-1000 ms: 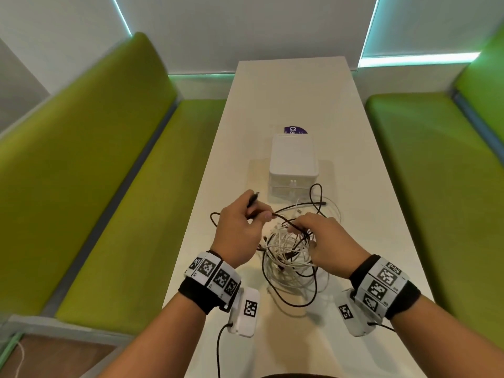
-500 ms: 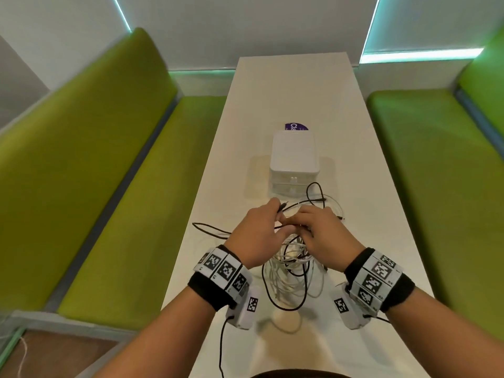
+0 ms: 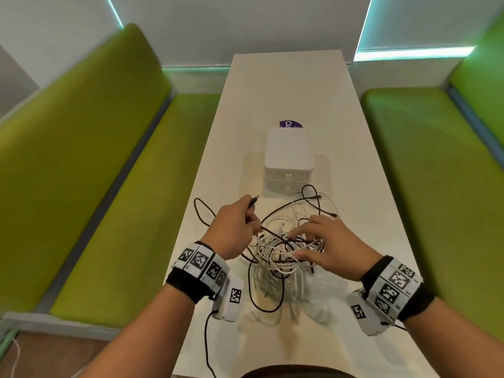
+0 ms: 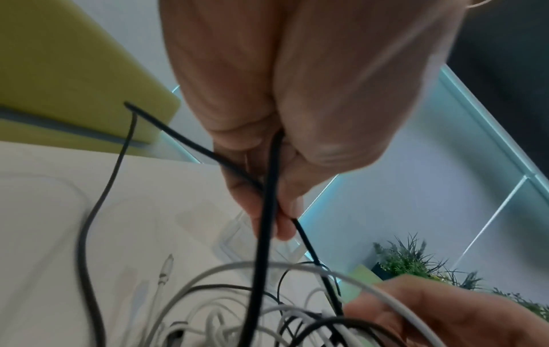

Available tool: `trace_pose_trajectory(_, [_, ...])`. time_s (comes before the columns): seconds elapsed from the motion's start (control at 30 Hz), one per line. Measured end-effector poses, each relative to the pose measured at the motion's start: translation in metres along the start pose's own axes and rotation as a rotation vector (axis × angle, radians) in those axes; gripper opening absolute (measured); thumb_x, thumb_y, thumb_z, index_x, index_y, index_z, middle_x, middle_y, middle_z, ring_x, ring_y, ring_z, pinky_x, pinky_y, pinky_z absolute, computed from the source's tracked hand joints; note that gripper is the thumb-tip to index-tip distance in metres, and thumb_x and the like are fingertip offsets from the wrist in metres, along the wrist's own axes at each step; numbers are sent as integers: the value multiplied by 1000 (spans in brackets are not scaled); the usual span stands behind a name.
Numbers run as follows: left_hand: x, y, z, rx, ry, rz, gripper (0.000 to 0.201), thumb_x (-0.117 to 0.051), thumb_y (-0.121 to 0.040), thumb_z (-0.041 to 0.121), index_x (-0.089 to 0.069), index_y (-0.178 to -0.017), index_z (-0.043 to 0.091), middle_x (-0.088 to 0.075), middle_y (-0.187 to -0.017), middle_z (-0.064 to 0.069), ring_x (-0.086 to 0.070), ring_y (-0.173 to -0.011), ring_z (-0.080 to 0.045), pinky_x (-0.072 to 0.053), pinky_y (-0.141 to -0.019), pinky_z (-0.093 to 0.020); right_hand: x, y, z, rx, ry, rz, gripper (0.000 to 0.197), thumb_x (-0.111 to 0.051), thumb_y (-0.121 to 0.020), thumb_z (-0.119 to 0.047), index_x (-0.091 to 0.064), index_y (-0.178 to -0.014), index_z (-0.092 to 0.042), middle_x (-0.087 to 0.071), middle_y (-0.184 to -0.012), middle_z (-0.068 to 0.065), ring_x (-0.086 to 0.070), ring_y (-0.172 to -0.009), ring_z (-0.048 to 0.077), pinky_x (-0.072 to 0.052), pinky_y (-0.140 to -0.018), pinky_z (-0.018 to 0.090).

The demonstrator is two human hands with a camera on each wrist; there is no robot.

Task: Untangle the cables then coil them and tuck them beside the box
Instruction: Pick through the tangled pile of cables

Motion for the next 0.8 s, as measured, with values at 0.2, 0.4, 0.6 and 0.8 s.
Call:
trace_pose_trajectory(0.2, [-4, 7, 13, -38, -30, 17, 20, -58, -93, 19, -40, -84, 25, -68, -86, 0, -67, -75, -17, -53, -59, -38, 1, -8, -3, -110, -8, -21, 33, -80, -75, -55, -60, -86, -32, -53, -75, -12, -51, -75, 3, -34, -88, 32])
trace_pose_trajectory(0.4, [-15, 8, 24, -77, -194, -30, 31, -74, -83, 30, -44, -83, 30, -74, -80, 18, -65, -86, -11, -51, -68, -35, 10, -13, -11, -10, 49, 58, 23, -79, -83, -33, -57, -77, -30, -57, -82, -12, -54, -81, 5, -32, -99, 37])
trace_pose_trajectory(0.6, [-3, 10, 19, -9, 221, 123, 35, -71, -83, 4, -43, -72, 21, -74, -75, 1, -68, -67, -12, -52, -72, -21, 2, -5, -4, -57, -81, 71, 14, -82, -78, -40, -77, -89, -36, -71, -81, -15, -63, -78, 4, -55, -74, 33])
trace_pose_trajectory(0.8, [26, 12, 11, -56, 430, 273, 17, -74, -80, 6, -57, -76, 7, -70, -76, -9, -68, -86, -31, -55, -89, -43, 4, -6, 20, -147, -61, 94, 44, -82, -71, -52, -71, -110, -35, -66, -105, -18, -58, -100, 5, -48, -87, 26])
Point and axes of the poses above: each hand's wrist, its own y-axis away from the middle knuckle, its own x-axis out of the back of the hand, z = x × y, the point moved 9 cm from there along -y, towards the middle knuckle
